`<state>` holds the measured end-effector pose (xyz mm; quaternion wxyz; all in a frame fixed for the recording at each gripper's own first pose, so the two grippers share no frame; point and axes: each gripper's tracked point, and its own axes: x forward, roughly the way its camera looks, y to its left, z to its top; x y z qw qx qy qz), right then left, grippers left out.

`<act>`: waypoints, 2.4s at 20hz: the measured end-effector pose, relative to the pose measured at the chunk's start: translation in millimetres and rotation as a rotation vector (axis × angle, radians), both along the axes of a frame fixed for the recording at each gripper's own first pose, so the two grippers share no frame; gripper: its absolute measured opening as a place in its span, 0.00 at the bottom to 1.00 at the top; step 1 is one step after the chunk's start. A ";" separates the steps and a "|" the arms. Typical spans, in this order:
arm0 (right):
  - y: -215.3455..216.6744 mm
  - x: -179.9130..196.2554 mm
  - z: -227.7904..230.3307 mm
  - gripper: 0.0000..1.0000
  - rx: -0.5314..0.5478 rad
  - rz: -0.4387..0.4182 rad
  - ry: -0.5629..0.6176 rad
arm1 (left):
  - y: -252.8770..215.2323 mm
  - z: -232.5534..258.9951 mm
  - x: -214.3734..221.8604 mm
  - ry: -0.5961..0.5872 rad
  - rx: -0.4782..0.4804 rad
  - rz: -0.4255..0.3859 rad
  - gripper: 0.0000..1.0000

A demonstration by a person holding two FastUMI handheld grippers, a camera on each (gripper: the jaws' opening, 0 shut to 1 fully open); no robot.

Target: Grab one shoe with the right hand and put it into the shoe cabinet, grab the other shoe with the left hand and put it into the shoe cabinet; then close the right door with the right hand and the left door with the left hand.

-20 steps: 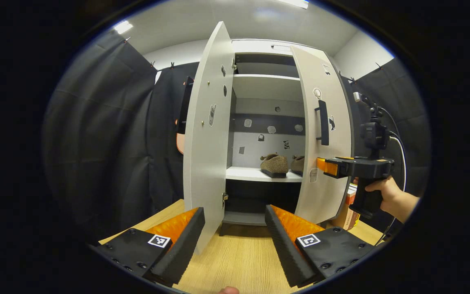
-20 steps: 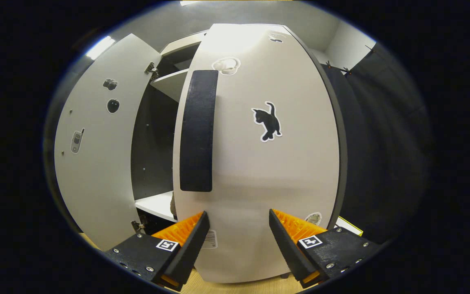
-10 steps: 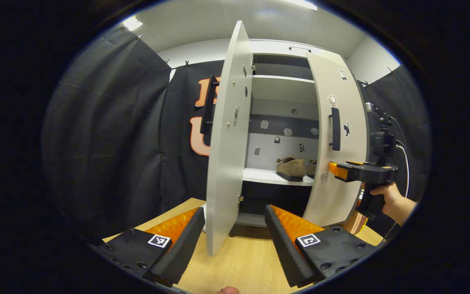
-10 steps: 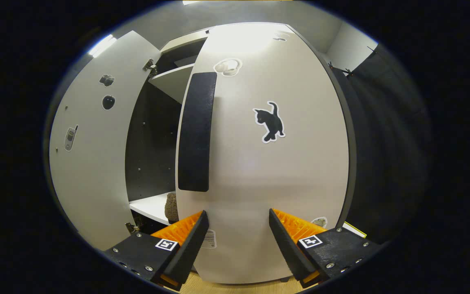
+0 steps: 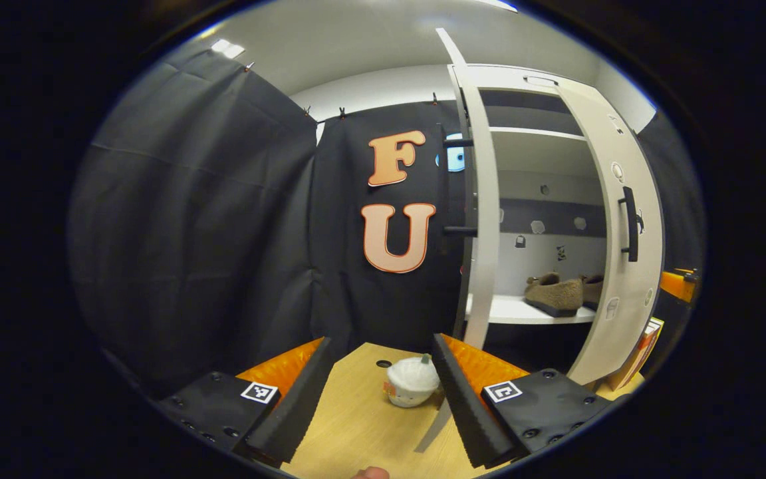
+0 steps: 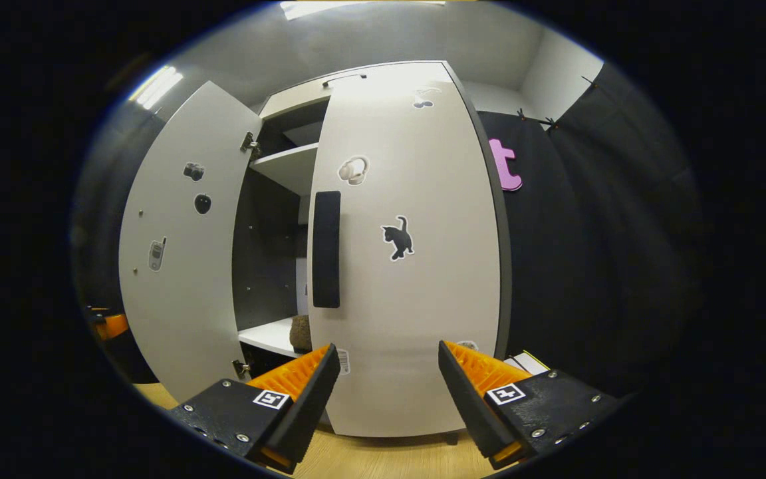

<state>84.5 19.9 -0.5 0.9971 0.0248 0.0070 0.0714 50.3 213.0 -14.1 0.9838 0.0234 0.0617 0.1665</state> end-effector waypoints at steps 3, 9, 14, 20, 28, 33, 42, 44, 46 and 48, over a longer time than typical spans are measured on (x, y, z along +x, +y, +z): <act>-14.1 -22.2 -4.3 0.92 -0.041 -0.031 0.012 | 5.6 9.9 19.1 -0.020 0.039 -0.012 0.97; -36.5 -50.4 -22.0 0.92 -0.056 -0.092 0.063 | 1.2 16.9 33.1 -0.031 0.065 -0.056 0.94; -46.3 -66.6 -23.0 0.92 -0.028 -0.119 0.066 | -25.4 10.9 39.9 -0.004 -0.009 -0.168 0.90; -65.4 -84.7 -17.1 0.92 -0.025 -0.151 0.056 | -109.6 3.2 57.9 -0.005 -0.025 -0.310 0.90; -85.8 -88.2 -13.7 0.92 -0.030 -0.201 0.054 | -168.2 -10.7 87.6 0.009 -0.073 -0.412 0.90; -90.3 -89.6 -13.6 0.92 -0.033 -0.213 0.054 | -193.7 -16.5 102.3 0.004 -0.072 -0.433 0.94; -115.1 -96.9 -7.2 0.92 -0.043 -0.261 0.043 | -240.2 -30.9 138.2 -0.006 -0.091 -0.479 0.95; -121.1 -98.9 -6.8 0.92 -0.048 -0.275 0.044 | -245.8 -33.7 145.7 -0.006 -0.086 -0.479 0.96; -126.1 -101.8 -5.9 0.92 -0.050 -0.285 0.044 | -246.3 -34.1 145.4 -0.008 -0.087 -0.474 0.94; -131.6 -102.0 -5.8 0.92 -0.055 -0.297 0.045 | -247.8 -34.2 147.8 -0.010 -0.081 -0.475 0.94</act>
